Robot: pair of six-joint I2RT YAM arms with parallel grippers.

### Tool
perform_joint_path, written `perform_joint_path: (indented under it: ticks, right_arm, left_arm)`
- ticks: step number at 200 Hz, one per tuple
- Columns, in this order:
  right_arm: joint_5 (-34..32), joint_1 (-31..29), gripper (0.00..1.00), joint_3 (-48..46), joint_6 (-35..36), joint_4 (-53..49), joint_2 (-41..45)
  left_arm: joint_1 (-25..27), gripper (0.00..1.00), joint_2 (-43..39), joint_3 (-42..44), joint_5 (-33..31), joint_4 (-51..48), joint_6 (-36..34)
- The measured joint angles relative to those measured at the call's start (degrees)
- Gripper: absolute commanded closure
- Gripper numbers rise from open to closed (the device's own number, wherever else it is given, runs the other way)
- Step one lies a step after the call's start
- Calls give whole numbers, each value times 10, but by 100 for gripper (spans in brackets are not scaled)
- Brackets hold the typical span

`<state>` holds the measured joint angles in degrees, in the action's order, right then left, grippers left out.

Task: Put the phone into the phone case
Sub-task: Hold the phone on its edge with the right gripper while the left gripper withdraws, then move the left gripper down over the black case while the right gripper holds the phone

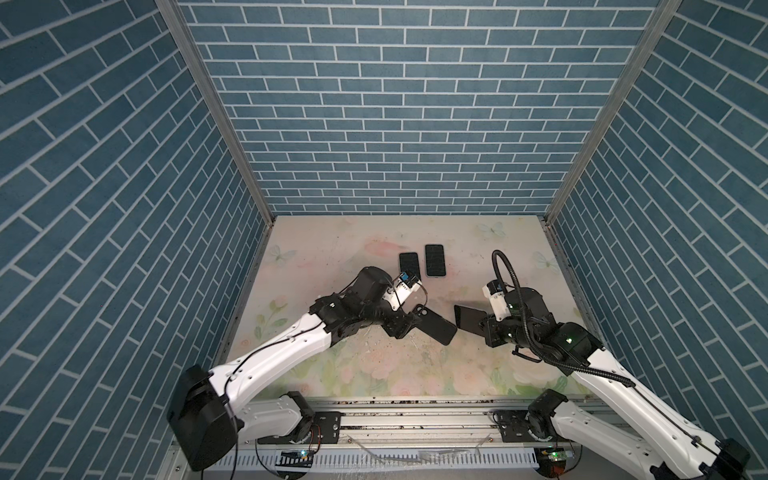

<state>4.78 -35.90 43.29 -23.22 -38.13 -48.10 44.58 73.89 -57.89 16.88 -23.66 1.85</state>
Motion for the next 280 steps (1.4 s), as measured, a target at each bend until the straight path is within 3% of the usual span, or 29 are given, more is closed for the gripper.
perform_joint_path:
  ticks: [34,67,104,172,236,280]
  right_arm:
    - [45,45,100,-3,-25,8,-12]
    - [47,64,100,-2,-25,5,-3]
    - [54,71,100,-2,-25,-9,14]
    - [61,72,100,-2,-25,-23,48]
    - [82,72,100,-2,-28,-22,20]
    - [101,72,100,-2,-43,-10,10]
  left_arm:
    - [-8,73,157,-102,-43,-26,28]
    - [-9,87,270,-154,-80,-39,46]
    - [-10,87,357,-199,-99,-55,58]
    - [-11,92,406,-211,-118,-61,68]
    - [-12,96,394,-177,-129,-47,77]
    - [-10,97,301,-55,-123,-30,112]
